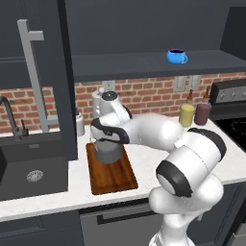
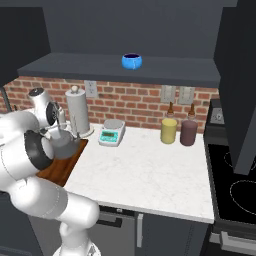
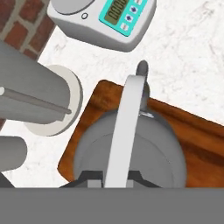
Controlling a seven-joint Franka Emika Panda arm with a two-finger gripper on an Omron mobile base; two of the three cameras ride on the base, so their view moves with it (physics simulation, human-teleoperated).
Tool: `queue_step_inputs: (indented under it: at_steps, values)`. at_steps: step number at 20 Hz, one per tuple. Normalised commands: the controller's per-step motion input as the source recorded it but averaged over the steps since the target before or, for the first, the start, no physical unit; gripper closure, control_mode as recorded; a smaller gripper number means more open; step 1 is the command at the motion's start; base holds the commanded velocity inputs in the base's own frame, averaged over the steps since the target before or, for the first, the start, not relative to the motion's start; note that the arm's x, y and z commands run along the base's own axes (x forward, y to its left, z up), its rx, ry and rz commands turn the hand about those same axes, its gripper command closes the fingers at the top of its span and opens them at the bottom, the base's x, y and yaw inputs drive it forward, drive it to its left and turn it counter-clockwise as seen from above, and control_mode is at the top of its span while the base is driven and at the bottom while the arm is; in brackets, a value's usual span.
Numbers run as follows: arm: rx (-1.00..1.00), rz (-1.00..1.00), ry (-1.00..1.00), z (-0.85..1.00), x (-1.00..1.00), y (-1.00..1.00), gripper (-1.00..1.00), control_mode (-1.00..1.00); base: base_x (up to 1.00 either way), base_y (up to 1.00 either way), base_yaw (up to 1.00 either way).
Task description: Pick the kettle from the counter and place it on the tray. Then pick the mug from the cabinet and place it on the tray. Then close the cabinet doors.
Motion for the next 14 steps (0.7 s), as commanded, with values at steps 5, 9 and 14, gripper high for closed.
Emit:
queue_step_inputs:
  at_steps: [5,9,14]
  values:
    - [0.00,0.00,-0.02,-0.31,0.30,0.00,1.00,-1.00,0.00,0.00,0.00]
    - [0.01,0.00,0.00,-0.27,0.05,-0.01,1.00,-1.00,0.00,0.00,0.00]
    - [0.03,0.00,0.00,-0.26,0.00,0.00,1.00,-1.00,0.00,0.00,0.00]
